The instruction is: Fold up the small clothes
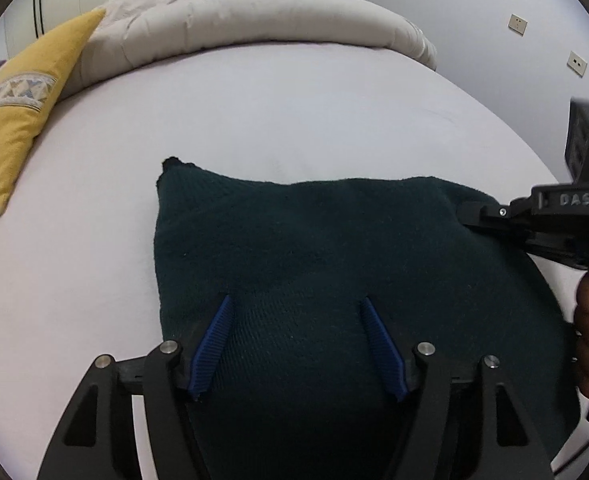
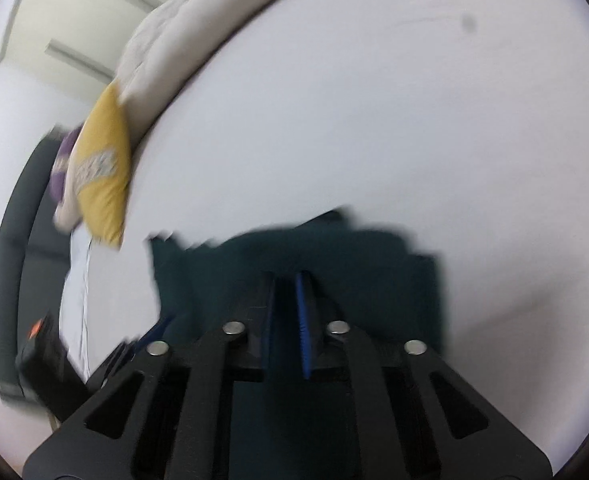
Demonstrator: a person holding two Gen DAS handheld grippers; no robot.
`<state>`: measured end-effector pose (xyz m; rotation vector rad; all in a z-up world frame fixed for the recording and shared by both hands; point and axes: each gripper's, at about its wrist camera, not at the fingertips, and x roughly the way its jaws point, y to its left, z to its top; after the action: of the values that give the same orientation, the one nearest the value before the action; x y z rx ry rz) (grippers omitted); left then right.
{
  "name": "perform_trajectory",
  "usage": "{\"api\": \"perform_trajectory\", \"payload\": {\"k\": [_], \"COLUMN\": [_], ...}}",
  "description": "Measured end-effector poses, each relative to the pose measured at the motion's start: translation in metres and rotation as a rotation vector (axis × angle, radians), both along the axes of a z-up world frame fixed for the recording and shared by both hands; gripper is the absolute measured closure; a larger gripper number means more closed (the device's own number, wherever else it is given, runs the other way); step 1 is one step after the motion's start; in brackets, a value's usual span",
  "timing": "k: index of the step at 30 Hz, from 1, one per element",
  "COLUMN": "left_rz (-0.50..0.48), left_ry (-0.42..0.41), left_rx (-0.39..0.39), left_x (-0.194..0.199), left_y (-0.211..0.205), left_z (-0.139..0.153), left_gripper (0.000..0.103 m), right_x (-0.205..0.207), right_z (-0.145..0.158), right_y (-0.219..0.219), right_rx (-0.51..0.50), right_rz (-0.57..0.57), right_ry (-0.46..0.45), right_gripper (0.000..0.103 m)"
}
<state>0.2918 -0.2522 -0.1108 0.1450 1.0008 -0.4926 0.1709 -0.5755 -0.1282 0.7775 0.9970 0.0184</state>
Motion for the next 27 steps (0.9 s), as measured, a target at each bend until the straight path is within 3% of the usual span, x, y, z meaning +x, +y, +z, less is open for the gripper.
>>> {"api": "perform_trajectory", "payload": {"k": [3, 7, 9, 11, 14, 16, 17, 20, 22, 24, 27], "left_rz": [-0.001, 0.001, -0.002, 0.001, 0.005, 0.005, 0.005, 0.008, 0.006, 0.007, 0.009], "left_ry": [0.009, -0.007, -0.005, -0.015, -0.026, -0.027, -0.030, -0.044, -0.046, -0.050, -0.059], "left_rx": [-0.034, -0.011, -0.020, -0.017, -0.014, -0.018, -0.016, -0.007, -0.006, -0.006, -0.010], "left_x": [0.004, 0.003, 0.003, 0.000, -0.001, -0.002, -0.003, -0.009, -0.011, -0.011, -0.013], "left_y": [0.005, 0.002, 0.003, 0.002, 0.003, 0.004, 0.004, 0.004, 0.004, 0.004, 0.006], "left_z": [-0.004, -0.005, -0.006, -0.006, -0.007, -0.007, -0.007, -0.008, -0.008, -0.008, -0.008], "left_gripper": [0.030, 0.030, 0.030, 0.030, 0.030, 0.030, 0.030, 0.030, 0.030, 0.030, 0.030], "right_x": [-0.011, -0.020, -0.024, -0.047, -0.081, -0.103, -0.115, -0.136, -0.145, -0.162, -0.186], "right_z": [-0.016, -0.020, -0.017, 0.004, 0.034, 0.044, 0.043, 0.018, -0.007, -0.023, -0.029], "right_y": [-0.015, -0.026, -0.035, -0.035, -0.015, 0.014, 0.030, 0.052, 0.053, 0.038, 0.020], "right_rx": [0.055, 0.079, 0.032, -0.053, -0.016, -0.022, -0.029, -0.012, -0.021, 0.065, 0.093], "right_rz": [-0.024, -0.063, -0.127, -0.156, -0.056, 0.062, 0.121, 0.209, 0.206, 0.174, 0.123], "right_ry": [-0.051, -0.099, -0.103, -0.132, -0.241, -0.257, -0.254, -0.167, -0.096, -0.149, -0.160], "right_gripper": [0.103, 0.103, 0.103, 0.094, 0.093, 0.082, 0.081, 0.081, 0.084, 0.087, 0.094]}}
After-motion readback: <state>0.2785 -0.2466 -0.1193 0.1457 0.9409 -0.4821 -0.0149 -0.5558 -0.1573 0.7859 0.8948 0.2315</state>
